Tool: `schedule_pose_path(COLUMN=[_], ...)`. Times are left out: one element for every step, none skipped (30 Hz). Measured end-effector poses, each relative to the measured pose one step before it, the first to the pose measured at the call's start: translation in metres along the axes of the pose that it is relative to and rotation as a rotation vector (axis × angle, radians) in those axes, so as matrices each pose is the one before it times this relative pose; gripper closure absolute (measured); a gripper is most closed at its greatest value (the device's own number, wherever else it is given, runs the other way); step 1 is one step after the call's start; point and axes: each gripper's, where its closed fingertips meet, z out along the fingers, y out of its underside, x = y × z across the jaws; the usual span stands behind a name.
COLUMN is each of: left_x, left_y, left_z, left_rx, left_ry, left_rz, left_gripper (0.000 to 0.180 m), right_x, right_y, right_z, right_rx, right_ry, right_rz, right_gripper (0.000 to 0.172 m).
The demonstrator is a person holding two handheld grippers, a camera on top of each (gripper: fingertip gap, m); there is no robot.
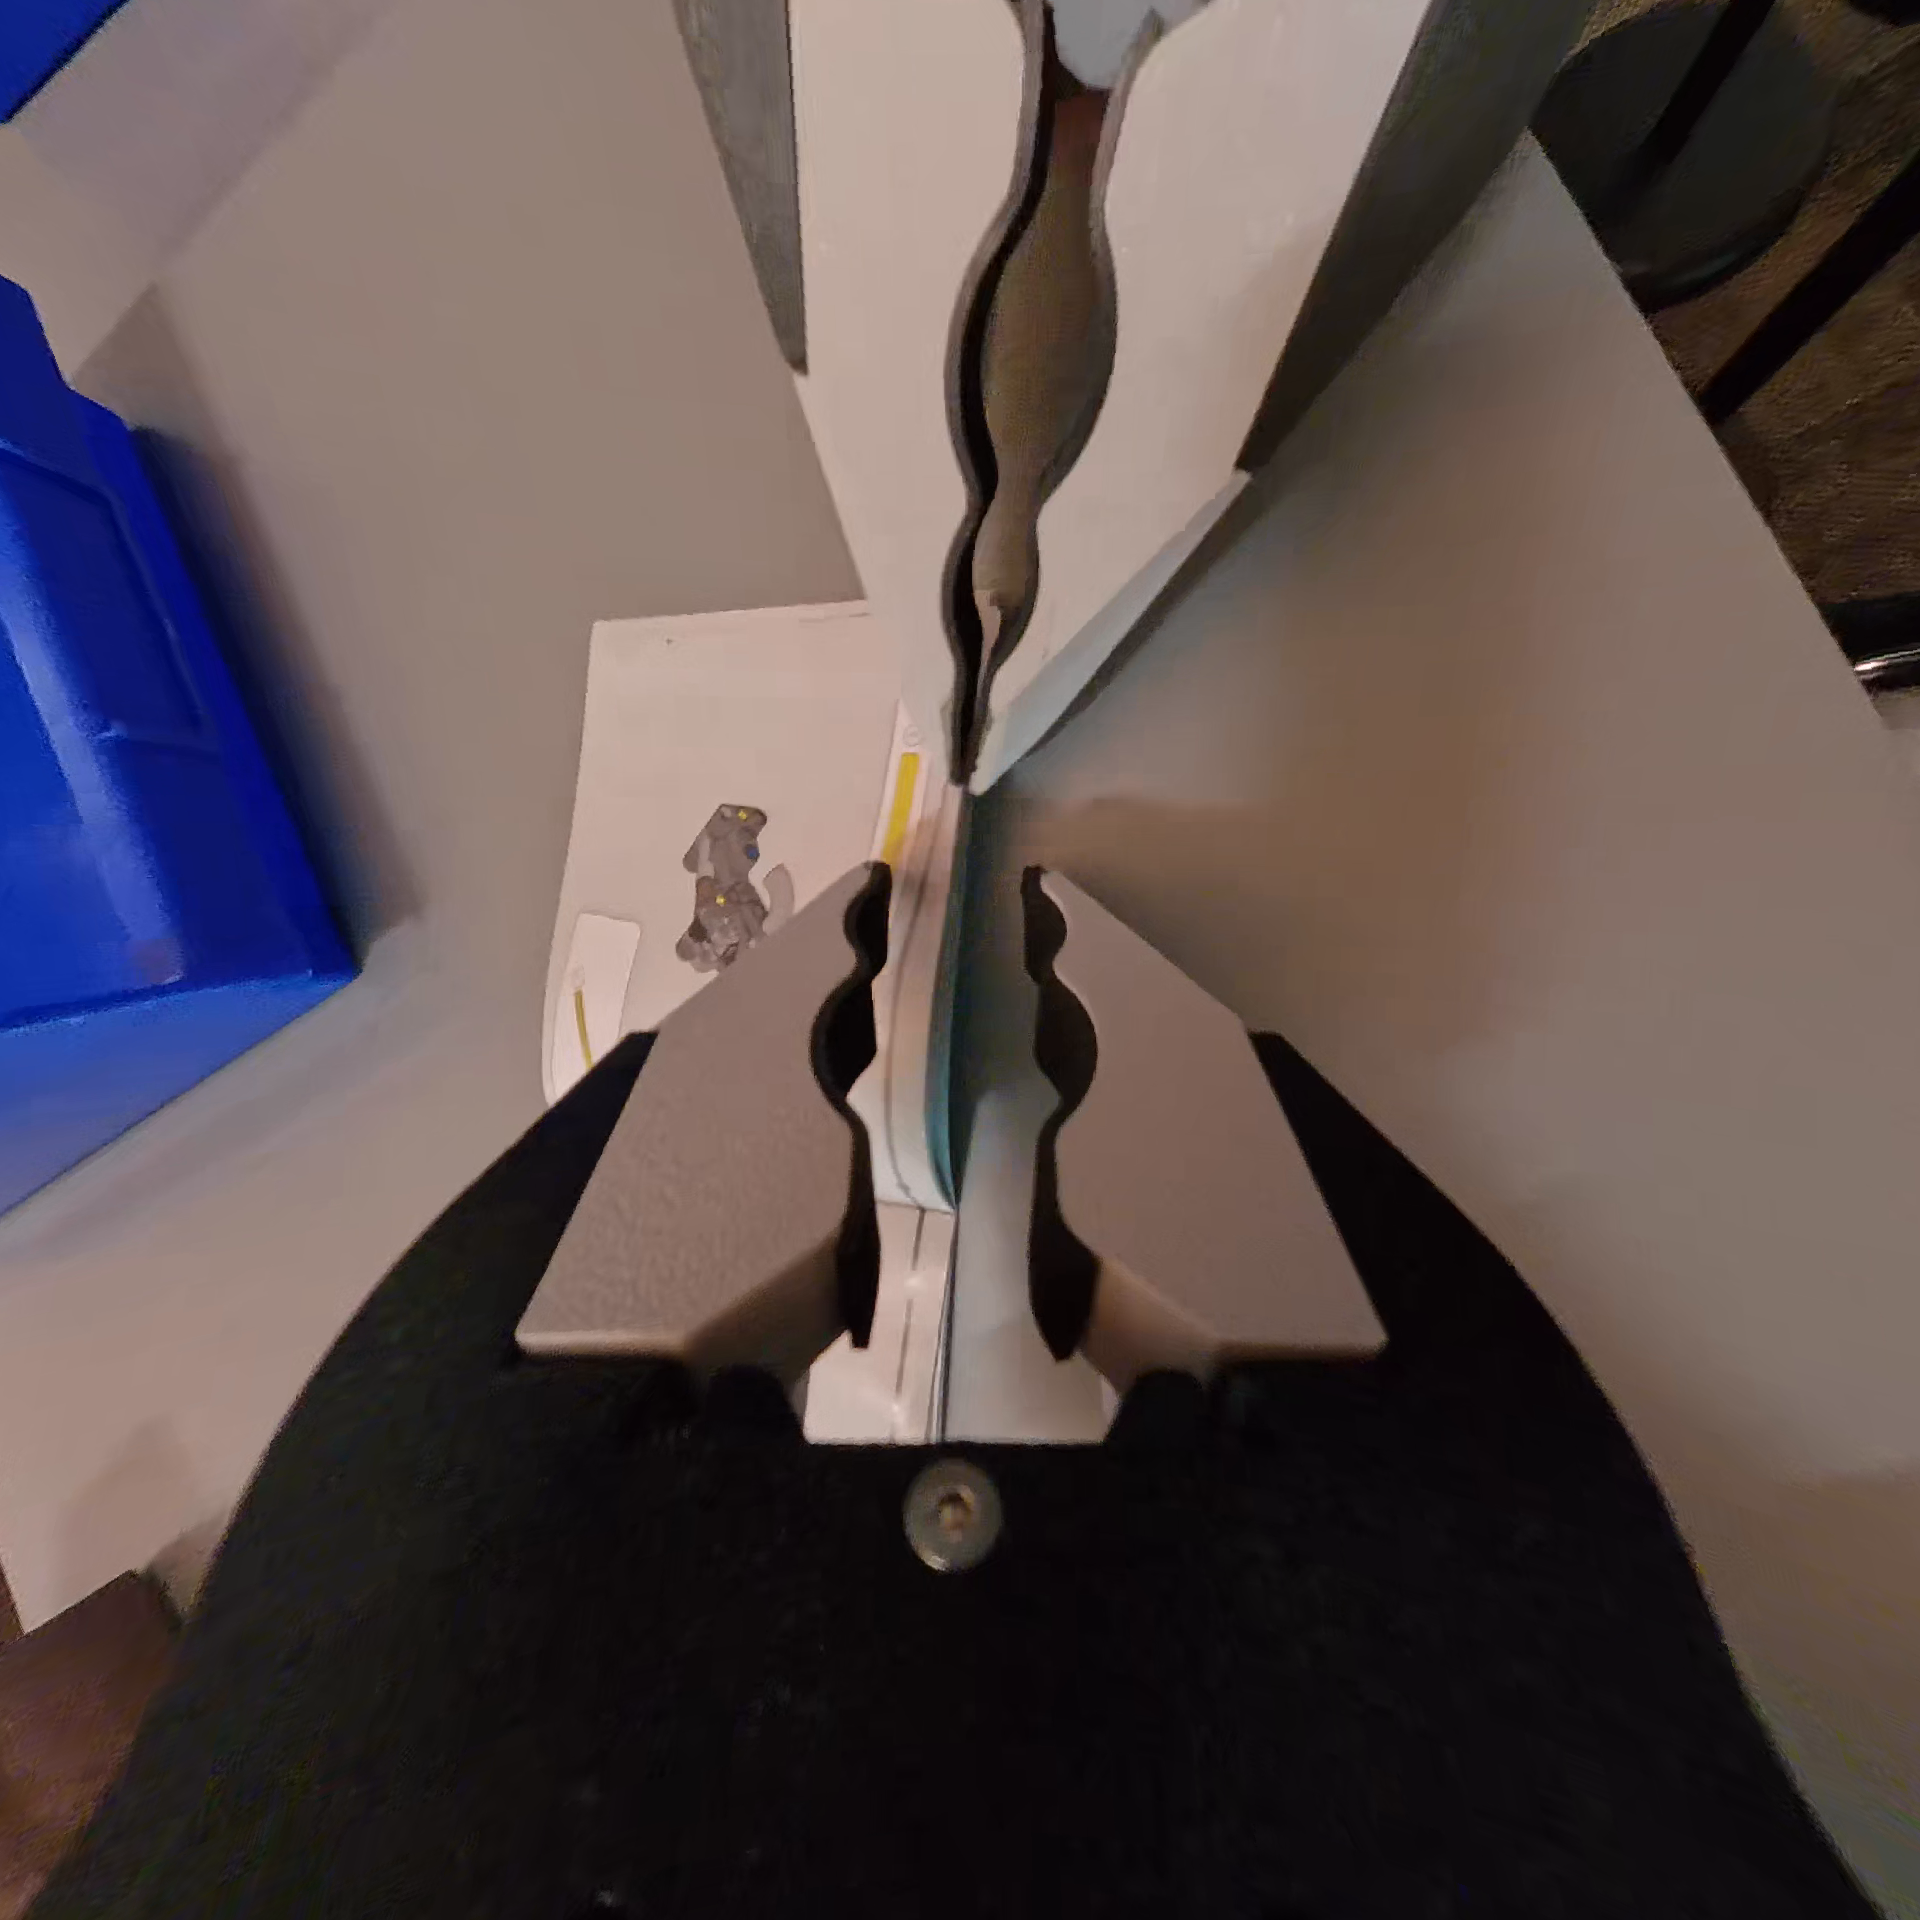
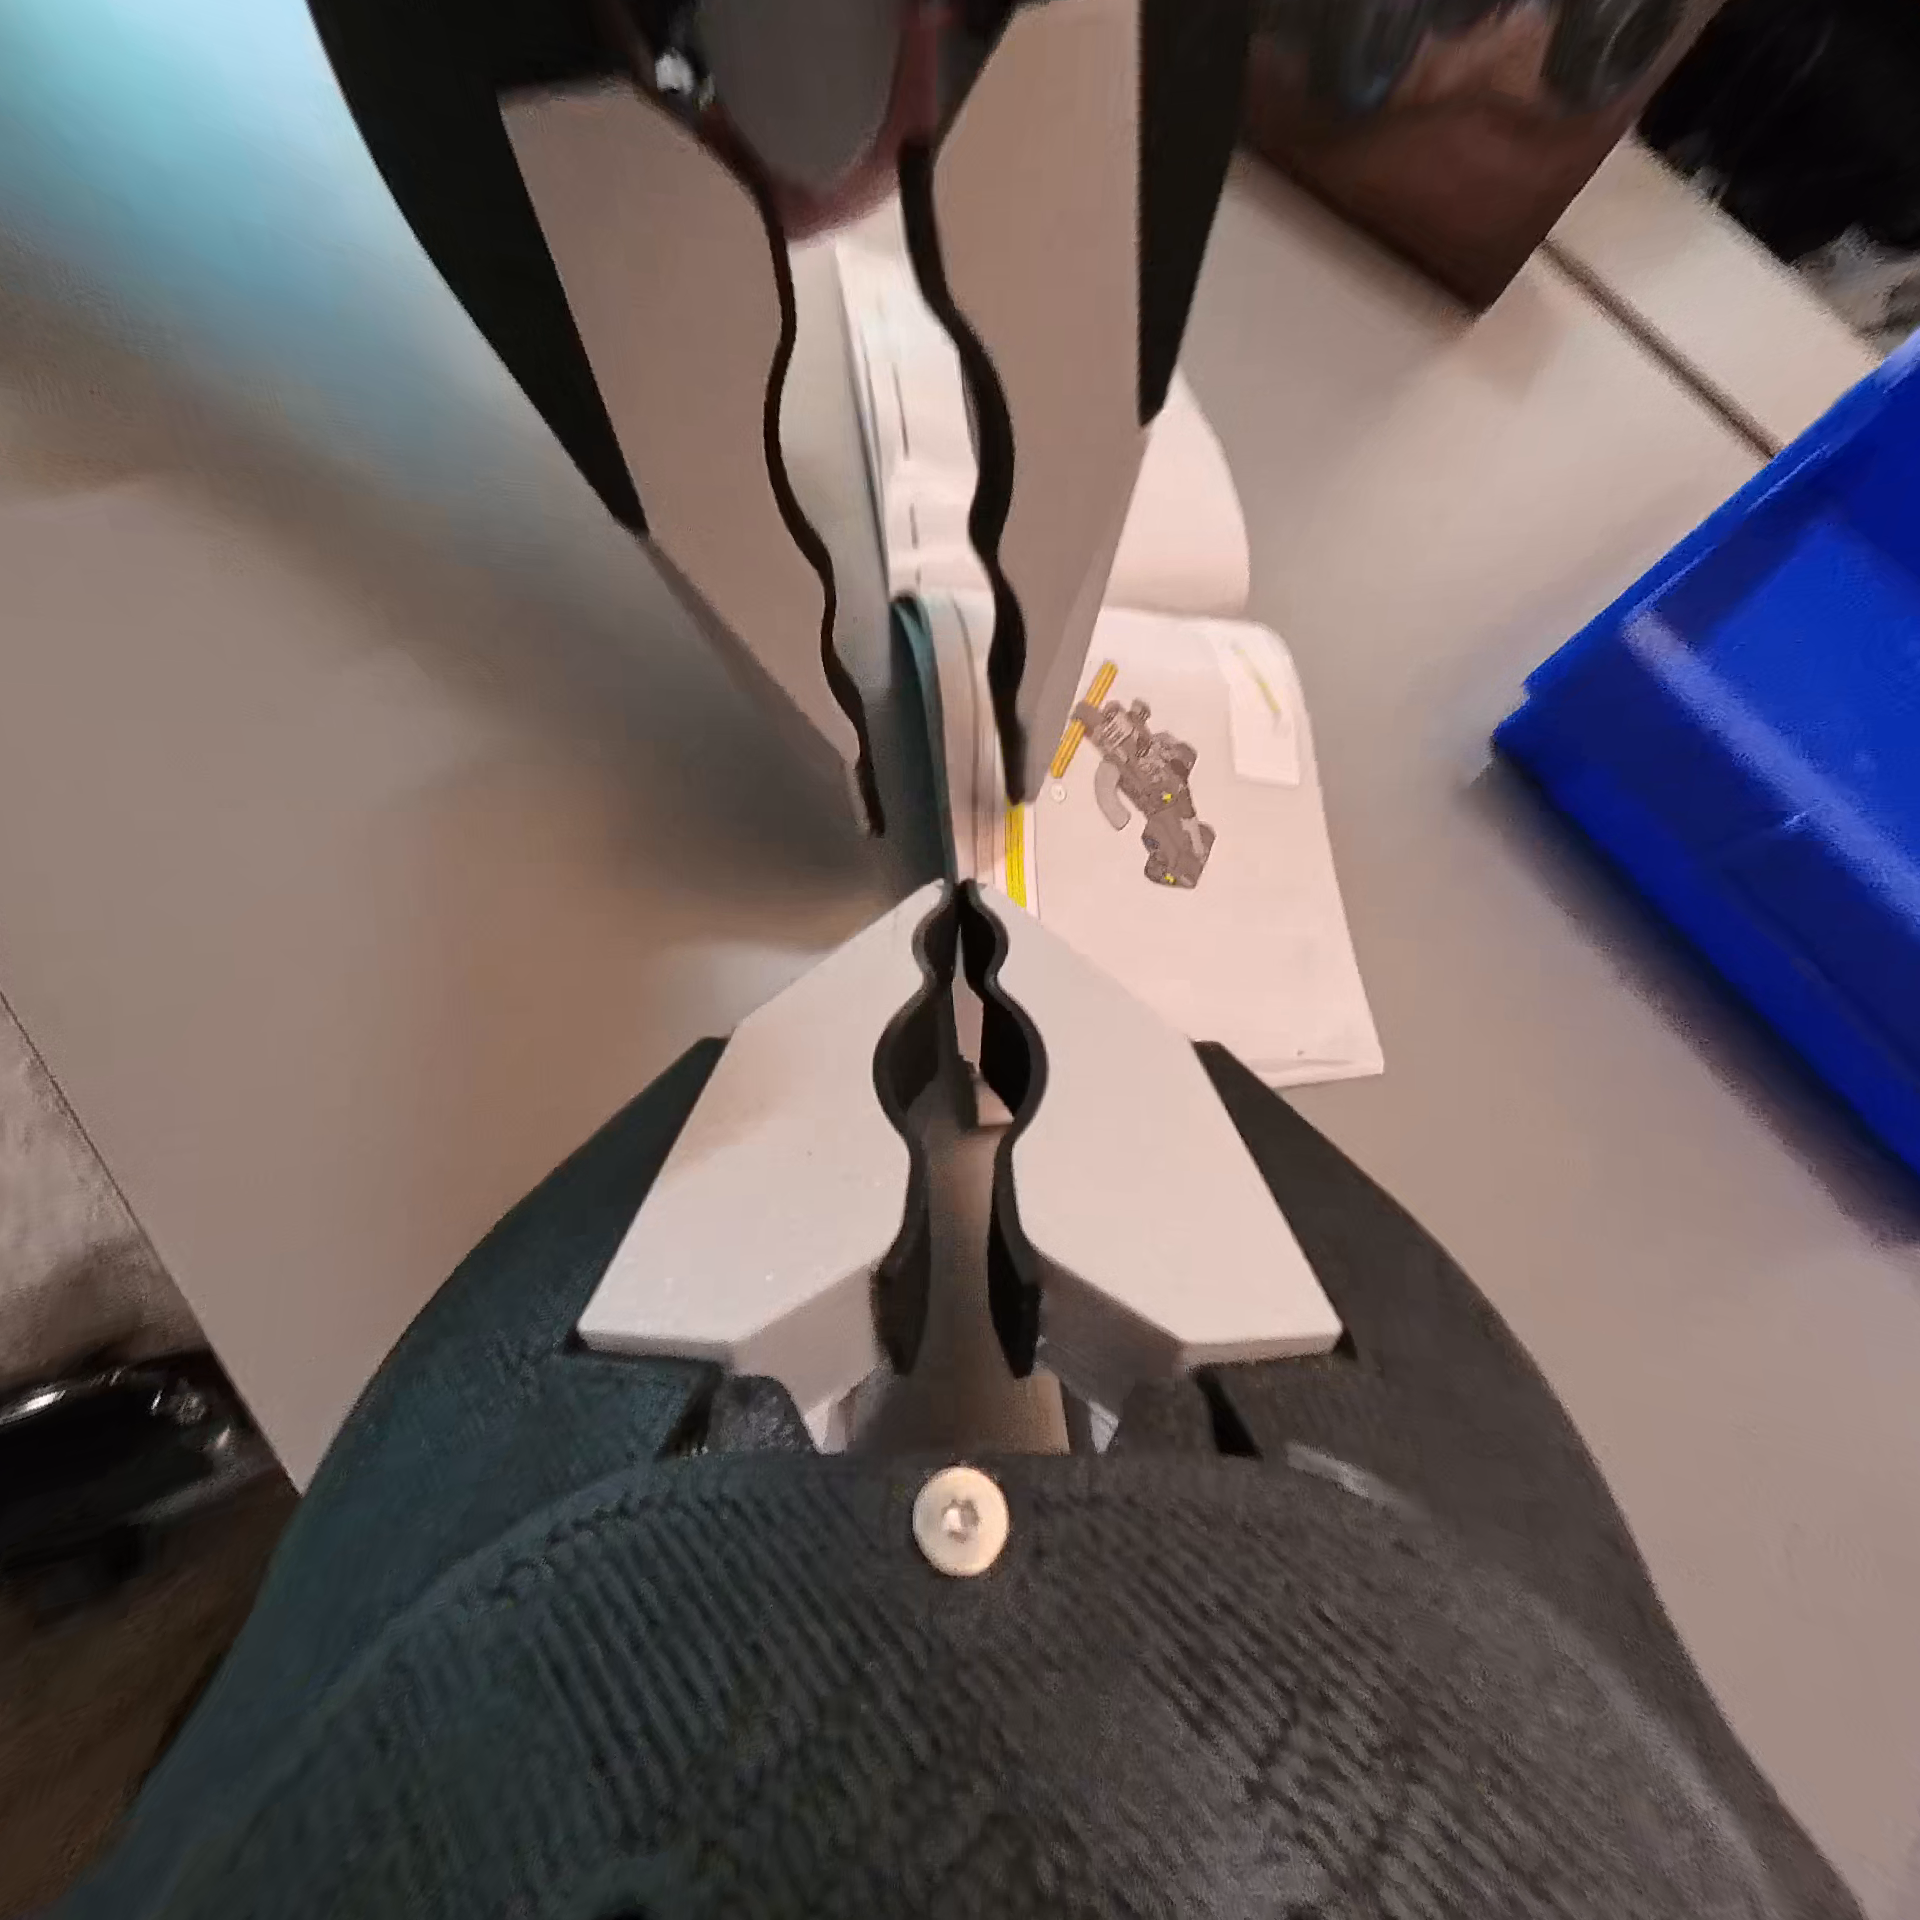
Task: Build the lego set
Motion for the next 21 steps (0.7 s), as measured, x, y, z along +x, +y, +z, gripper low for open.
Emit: schedule_pose_path(left_x=[-0.00146, -0.00271, -0.00257, -0.00133, -0.00155, -0.00162, -0.00127, -0.00103, -0.00158, -0.00125, -0.00075, -0.00137, -0.00128, -0.00215, -0.00433, -0.00480, -0.00540, -0.00627, -0.00754, -0.00819, -0.00759], left_y=[-0.00059, -0.00071, 0.00009, 0.00060, -0.00031, -0.00129, 0.00033, 0.00000, -0.00054, -0.00077, -0.00088, -0.00134, -0.00110, 0.00026, 0.00034, -0.00028, -0.00070, -0.00077, -0.00126, -0.00131, -0.00016], left_z=[-0.00116, -0.00141, -0.00169, -0.00148, -0.00124, -0.00092, -0.00027, -0.00038, -0.00094, -0.00124, -0.00164, -0.00188, -0.00188, -0.00198, -0.00275, -0.00344, -0.00439, -0.00543, -0.00669, -0.00767, -0.00780], left_rx=[0.0043, 0.0056, -0.0002, -0.0047, 0.0014, 0.0076, -0.0026, -0.0016, 0.0026, 0.0073, 0.0096, 0.0145, 0.0153, 0.0060, 0.0047, 0.0110, 0.0156, 0.0168, 0.0246, 0.0270, 0.0217], left_ry=[-0.0098, -0.0166, -0.0126, -0.0034, -0.0036, -0.0051, -0.0039, -0.0057, -0.0128, -0.0139, -0.0124, -0.0170, -0.0153, -0.0197, -0.0351, -0.0390, -0.0431, -0.0476, -0.0541, -0.0552, -0.0466], left_rz=[0.0009, 0.0014, 0.0028, 0.0010, -0.0017, -0.0013, -0.0037, -0.0043, 0.0003, 0.0051, 0.0010, -0.0038, -0.0056, -0.0092, -0.0127, -0.0139, -0.0220, -0.0304, -0.0374, -0.0422, -0.0441], left_gripper=[0.164, 0.170, 0.172, 0.172, 0.174, 0.180, 0.180, 0.180, 0.180, 0.180, 0.180, 0.180, 0.180, 0.180, 0.180, 0.180, 0.180, 0.180, 0.180, 0.180, 0.180], right_x=[0.00232, 0.00319, 0.00115, -0.00078, -0.00092, 0.00034, 0.00262, 0.00285, 0.00109, 0.00069, 0.00088, 0.00136, 0.00256, 0.00495, 0.00731, 0.00622, 0.00451, 0.00589, 0.00552, 0.00259, 0.00107], right_y=[-0.00605, -0.00361, -0.00132, 0.00105, 0.00172, 0.00002, -0.00174, -0.00178, -0.00160, -0.00122, -0.00164, -0.00250, -0.00280, -0.00145, 0.00160, 0.00394, 0.00401, 0.00342, 0.00341, 0.00236, 0.00099], right_z=[-0.00167, -0.00126, -0.00046, 0.00029, 0.00073, 0.00069, -0.00007, -0.00033, -0.00043, -0.00063, -0.00087, -0.00132, -0.00199, -0.00261, -0.00316, -0.00338, -0.00275, -0.00153, 0.00035, 0.00284, 0.00537], right_rx=[0.0321, 0.0179, 0.0038, -0.0106, -0.0155, -0.0074, 0.0005, -0.0007, -0.0006, 0.0020, 0.0085, 0.0172, 0.0225, 0.0177, 0.0013, -0.0123, -0.0114, -0.0099, -0.0131, -0.0117, -0.0076], right_ry=[0.0138, 0.0201, 0.0090, -0.0023, -0.0013, 0.0091, 0.0229, 0.0199, 0.0074, 0.0044, 0.0055, 0.0090, 0.0153, 0.0300, 0.0430, 0.0342, 0.0202, 0.0291, 0.0279, 0.0147, 0.0138], right_rz=[-0.0039, -0.0056, -0.0044, -0.0046, -0.0096, -0.0185, -0.0202, -0.0129, -0.0049, -0.0021, -0.0018, 0.0008, 0.0038, 0.0064, 0.0050, 0.0064, 0.0122, 0.0193, 0.0164, 0.0111, 0.0031], right_gripper=[0.172, 0.172, 0.172, 0.172, 0.172, 0.172, 0.172, 0.172, 0.172, 0.172, 0.172, 0.172, 0.172, 0.164, 0.149, 0.147, 0.146, 0.145, 0.150, 0.158, 0.161])
